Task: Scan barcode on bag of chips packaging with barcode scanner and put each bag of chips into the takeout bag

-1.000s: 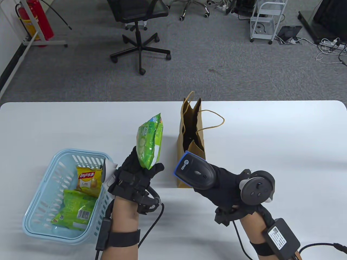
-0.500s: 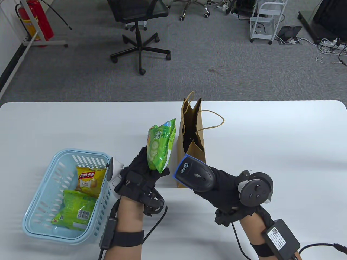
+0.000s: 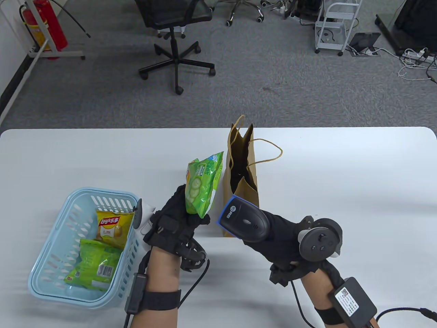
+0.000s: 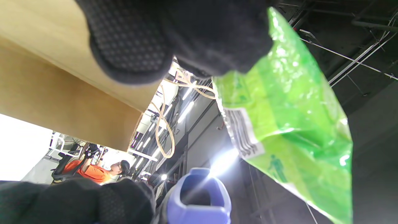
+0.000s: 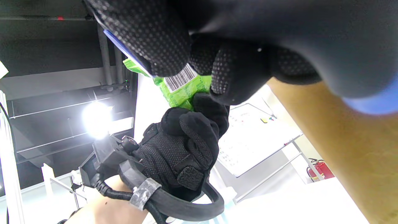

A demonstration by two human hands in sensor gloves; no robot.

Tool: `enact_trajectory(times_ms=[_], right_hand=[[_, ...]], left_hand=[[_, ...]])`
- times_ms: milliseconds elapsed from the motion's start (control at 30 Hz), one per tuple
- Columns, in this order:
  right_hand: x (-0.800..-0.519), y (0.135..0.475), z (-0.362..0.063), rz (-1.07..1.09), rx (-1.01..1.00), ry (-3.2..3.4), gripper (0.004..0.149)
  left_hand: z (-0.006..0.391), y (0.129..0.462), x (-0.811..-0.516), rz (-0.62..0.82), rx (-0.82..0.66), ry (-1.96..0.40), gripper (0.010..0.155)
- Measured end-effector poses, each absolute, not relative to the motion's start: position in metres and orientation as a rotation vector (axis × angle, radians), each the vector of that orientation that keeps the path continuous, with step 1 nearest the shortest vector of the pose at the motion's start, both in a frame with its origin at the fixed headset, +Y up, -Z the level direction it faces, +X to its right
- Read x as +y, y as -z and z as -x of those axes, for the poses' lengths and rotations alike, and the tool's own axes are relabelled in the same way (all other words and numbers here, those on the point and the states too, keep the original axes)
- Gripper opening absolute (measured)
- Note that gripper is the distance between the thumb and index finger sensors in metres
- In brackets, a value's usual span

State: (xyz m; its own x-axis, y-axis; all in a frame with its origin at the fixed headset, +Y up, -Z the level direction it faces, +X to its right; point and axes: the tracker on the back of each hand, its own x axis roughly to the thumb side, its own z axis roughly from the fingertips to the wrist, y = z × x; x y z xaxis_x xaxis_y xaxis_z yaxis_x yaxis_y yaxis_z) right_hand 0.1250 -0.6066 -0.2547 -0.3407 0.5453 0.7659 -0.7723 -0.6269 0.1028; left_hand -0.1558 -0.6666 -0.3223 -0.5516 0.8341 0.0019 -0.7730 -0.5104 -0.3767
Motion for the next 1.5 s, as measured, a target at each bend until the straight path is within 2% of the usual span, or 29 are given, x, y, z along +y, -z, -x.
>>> enact_trajectory(times_ms=[233,367,500,567,633,700,800,900,1133,1267,1500], right_hand=[[-0.606,0.255,-0.126,-1.007,-0.335,-2.042,0.058],[-0.595,0.253,-0.140,-0.974,-0.376,-2.022,0.059],[-0.581,0.252,-0.175,-0.870,-0.474,-1.934,0.059],[-0.577,0.253,-0.191,-0.825,-0.501,-1.902,0.059],[-0.575,0.256,-0.209,-0.760,-0.528,-1.863,0.059],[-0.575,0.258,-0.224,-0.711,-0.539,-1.840,0.059],[-0.576,0.261,-0.239,-0.663,-0.568,-1.858,0.059],[-0.578,0.265,-0.250,-0.621,-0.570,-1.837,0.059],[-0.584,0.273,-0.262,-0.577,-0.553,-1.826,0.060],[-0.586,0.275,-0.265,-0.567,-0.546,-1.813,0.060],[-0.589,0.278,-0.267,-0.553,-0.535,-1.808,0.060]], left_hand=[[0.155,0.323,-0.667,0.215,-0.425,-2.122,0.048],[0.157,0.321,-0.662,0.163,-0.449,-2.115,0.047],[0.163,0.314,-0.636,-0.015,-0.529,-1.953,0.047],[0.163,0.308,-0.620,-0.129,-0.493,-1.871,0.046],[0.161,0.303,-0.601,-0.292,-0.434,-1.754,0.045],[0.157,0.297,-0.575,-0.448,-0.355,-1.510,0.044],[0.145,0.291,-0.548,-0.590,-0.229,-1.137,0.043],[0.124,0.288,-0.531,-0.670,-0.180,-0.842,0.043],[0.079,0.288,-0.515,-0.738,-0.190,-0.483,0.042],[0.062,0.291,-0.513,-0.719,-0.164,-0.310,0.042],[0.042,0.306,-0.521,-0.638,-0.117,-0.177,0.042]])
